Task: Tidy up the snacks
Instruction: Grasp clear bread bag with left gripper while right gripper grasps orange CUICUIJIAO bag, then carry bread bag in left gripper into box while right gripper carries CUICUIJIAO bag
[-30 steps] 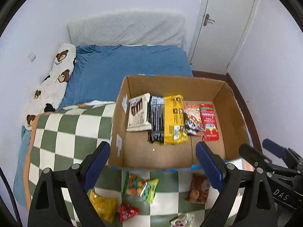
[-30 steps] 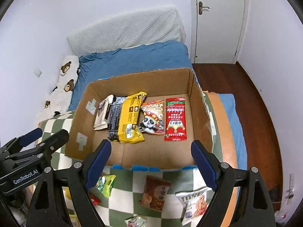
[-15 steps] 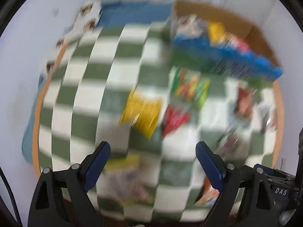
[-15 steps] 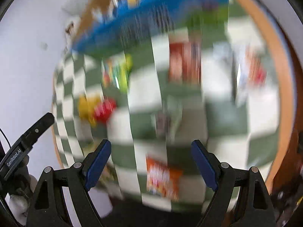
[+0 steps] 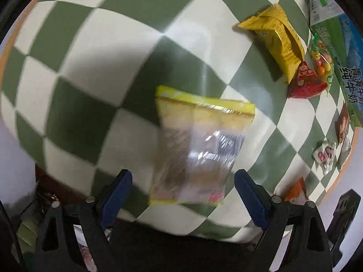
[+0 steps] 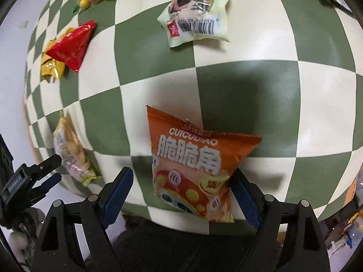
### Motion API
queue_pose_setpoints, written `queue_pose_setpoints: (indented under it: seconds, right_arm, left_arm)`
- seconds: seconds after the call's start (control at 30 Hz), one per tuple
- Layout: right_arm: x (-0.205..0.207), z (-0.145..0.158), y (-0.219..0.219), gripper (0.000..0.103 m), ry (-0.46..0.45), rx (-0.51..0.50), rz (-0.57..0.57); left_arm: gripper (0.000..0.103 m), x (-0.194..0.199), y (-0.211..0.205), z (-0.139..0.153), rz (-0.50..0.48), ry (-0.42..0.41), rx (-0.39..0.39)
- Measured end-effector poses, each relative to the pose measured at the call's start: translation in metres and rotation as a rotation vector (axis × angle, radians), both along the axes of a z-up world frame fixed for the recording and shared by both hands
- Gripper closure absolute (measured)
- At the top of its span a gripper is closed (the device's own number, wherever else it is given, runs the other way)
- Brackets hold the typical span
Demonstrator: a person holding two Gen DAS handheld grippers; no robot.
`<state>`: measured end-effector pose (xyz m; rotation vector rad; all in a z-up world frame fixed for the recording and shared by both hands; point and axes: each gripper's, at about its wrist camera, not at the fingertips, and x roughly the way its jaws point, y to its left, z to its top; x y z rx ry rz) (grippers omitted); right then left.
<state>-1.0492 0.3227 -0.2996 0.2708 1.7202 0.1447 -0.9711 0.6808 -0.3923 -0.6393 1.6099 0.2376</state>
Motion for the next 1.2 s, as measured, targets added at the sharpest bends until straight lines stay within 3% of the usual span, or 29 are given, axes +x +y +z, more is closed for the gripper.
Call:
queue_pose_setpoints:
  seconds: [0.07, 0.13, 0.17, 0.33, 0.53, 0.7, 0.83, 1.07, 1.2]
  right_arm:
    - [-0.001, -0.001, 0.001, 0.018, -0.028, -0.03, 0.002]
    - [0.001, 0.0, 0.004, 0.034, -0.053, -0.076, 0.024]
    - [0.001, 0.001, 0.004, 0.035, -0.068, -0.096, 0.034]
    - [-0.003, 0.011, -0.01, 0.046, -0.104, -0.083, 0.074]
    - [0.008, 0.03, -0.027, 0.048, -0.144, -0.141, 0.164]
    - [0.015, 0.037, -0.04, 0.045, -0.161, -0.172, 0.236]
    - [0.015, 0.038, -0.05, 0.033, -0.141, -0.134, 0.188]
    - [0.003, 0.035, -0.085, 0.031, -0.104, -0.085, 0.069]
    - [-0.004, 0.036, -0.099, 0.035, -0.122, -0.099, 0.051]
  left_arm:
    - [0.012, 0.012, -0.01, -0.006, -0.029, -0.024, 0.016]
    - [0.049, 0.024, -0.027, -0.008, -0.091, -0.049, 0.067]
    - [0.05, 0.027, -0.035, -0.008, -0.122, -0.052, 0.083]
    - [0.05, 0.042, -0.086, 0.002, -0.264, -0.104, 0.092]
    - [0.05, 0.057, -0.147, 0.01, -0.386, -0.133, 0.071]
    - [0.049, 0.063, -0.181, -0.001, -0.489, -0.104, 0.128]
    - [0.046, 0.056, -0.189, -0.004, -0.503, -0.102, 0.141]
    - [0.047, 0.031, -0.18, -0.011, -0.483, -0.113, 0.143]
    - [0.055, 0.02, -0.174, -0.012, -0.468, -0.125, 0.156]
